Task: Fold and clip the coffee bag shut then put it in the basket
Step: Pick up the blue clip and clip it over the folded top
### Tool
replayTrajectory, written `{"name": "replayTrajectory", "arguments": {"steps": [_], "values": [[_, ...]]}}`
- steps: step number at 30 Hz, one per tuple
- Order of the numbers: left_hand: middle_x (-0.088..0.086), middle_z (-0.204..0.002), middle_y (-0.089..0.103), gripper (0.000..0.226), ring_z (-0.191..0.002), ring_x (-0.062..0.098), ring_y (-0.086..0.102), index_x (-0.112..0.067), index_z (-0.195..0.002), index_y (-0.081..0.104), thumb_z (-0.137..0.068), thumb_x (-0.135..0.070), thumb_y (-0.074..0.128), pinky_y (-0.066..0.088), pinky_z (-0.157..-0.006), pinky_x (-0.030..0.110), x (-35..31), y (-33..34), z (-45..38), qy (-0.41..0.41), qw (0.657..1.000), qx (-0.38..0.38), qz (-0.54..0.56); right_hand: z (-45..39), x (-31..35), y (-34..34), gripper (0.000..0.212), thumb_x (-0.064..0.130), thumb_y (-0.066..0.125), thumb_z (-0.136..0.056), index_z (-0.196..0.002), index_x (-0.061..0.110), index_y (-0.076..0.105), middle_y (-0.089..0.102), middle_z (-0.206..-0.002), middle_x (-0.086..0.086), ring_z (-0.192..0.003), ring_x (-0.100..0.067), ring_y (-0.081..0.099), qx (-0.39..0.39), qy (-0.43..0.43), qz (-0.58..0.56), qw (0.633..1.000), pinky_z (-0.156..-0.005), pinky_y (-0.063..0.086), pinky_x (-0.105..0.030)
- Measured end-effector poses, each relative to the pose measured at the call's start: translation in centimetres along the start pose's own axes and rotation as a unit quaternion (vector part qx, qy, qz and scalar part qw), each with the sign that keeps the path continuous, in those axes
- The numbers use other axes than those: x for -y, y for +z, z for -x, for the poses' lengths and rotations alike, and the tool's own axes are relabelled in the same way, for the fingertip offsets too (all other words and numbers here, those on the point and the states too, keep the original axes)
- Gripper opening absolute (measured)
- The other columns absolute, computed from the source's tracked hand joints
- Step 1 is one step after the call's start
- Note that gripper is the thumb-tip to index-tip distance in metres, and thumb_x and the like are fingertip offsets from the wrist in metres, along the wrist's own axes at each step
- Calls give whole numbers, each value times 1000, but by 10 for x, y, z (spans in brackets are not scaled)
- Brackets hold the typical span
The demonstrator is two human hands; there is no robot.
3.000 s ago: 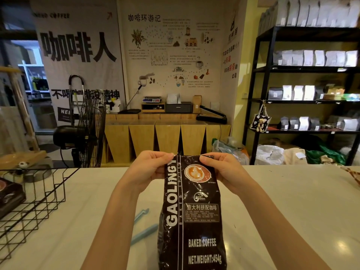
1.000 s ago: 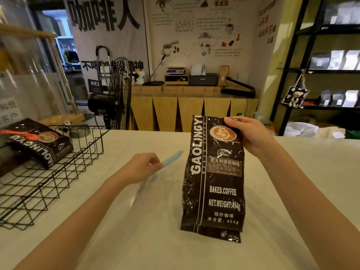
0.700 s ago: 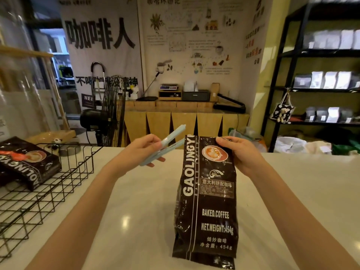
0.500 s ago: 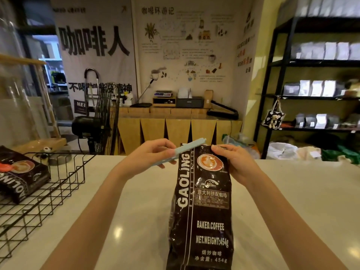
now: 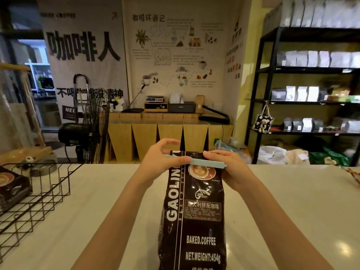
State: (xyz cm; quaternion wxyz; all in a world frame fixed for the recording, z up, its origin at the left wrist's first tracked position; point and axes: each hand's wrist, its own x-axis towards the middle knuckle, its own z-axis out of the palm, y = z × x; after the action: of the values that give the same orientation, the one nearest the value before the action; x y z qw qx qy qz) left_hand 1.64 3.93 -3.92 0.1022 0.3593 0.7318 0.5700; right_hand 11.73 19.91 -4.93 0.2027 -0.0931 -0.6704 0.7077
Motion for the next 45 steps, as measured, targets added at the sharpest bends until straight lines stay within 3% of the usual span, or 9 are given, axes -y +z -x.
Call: {"name": "replayTrajectory", "arguments": {"steps": [2,6,8,18,24,27,31,34,45], "values": [[14,-104,65,72,-87,29,68,-20,-111,57,-45,-39,80,56,-76,41,3,7,5,-40,995,3,89,-1,2,-3,7,21,72,-62,-63,14,72,70,-64,-3,-64,-18,66,4,11,10,1000,-67,51,-30],[6,-64,71,27,-55,18,69,-9,-84,61,-64,-16,77,57,-54,27,5,18,9,-111,970,15,217,1,10,-9,7,21,71,-62,-61,14,71,68,-60,-2,-61,-15,65,28,31,46,998,-65,50,-29],[4,-56,70,21,-49,15,68,-8,-79,59,-67,-14,76,55,-47,24,4,23,11,-130,959,16,253,2,13,-11,16,24,71,-57,-67,11,71,68,-63,-3,-64,-15,66,35,39,51,997,-68,51,-30],[7,-60,71,29,-50,16,69,-5,-83,60,-64,-16,79,55,-47,24,-1,25,12,-145,963,32,226,9,23,-15,15,19,68,-69,-80,9,71,70,-73,-5,-69,-15,67,66,82,95,990,-65,54,-26],[11,-71,72,46,-53,18,69,-1,-96,61,-60,-21,81,54,-48,24,0,35,15,-156,967,29,198,14,28,-18,7,19,67,-78,-79,16,74,69,-78,3,-86,-14,62,2,21,275,961,-71,47,-25],[13,-76,72,53,-58,20,70,0,-101,60,-58,-22,82,57,-55,28,2,35,14,-164,965,13,203,15,25,-11,8,20,67,-78,-79,19,74,69,-78,6,-85,-12,61,-10,-5,291,957,-71,45,-23],[10,-69,72,40,-57,20,69,-4,-88,61,-59,-21,82,57,-58,29,1,30,13,-157,966,-2,205,10,22,-3,16,21,66,-79,-90,14,74,70,-88,6,-84,-8,60,-31,-5,268,963,-67,43,-19],[7,-58,71,28,-50,18,68,-6,-76,61,-60,-18,81,57,-50,26,0,30,15,-150,966,-10,210,8,20,-1,10,23,68,-76,-81,16,74,68,-78,4,-81,-10,60,-53,9,256,965,-65,41,-21],[8,-65,71,27,-52,18,68,-9,-75,63,-60,-20,82,55,-50,25,-1,31,16,-129,972,-37,194,12,22,-3,21,31,64,-80,-88,14,74,66,-69,8,-70,-6,60,-39,-26,331,942,-57,39,-15]]}}
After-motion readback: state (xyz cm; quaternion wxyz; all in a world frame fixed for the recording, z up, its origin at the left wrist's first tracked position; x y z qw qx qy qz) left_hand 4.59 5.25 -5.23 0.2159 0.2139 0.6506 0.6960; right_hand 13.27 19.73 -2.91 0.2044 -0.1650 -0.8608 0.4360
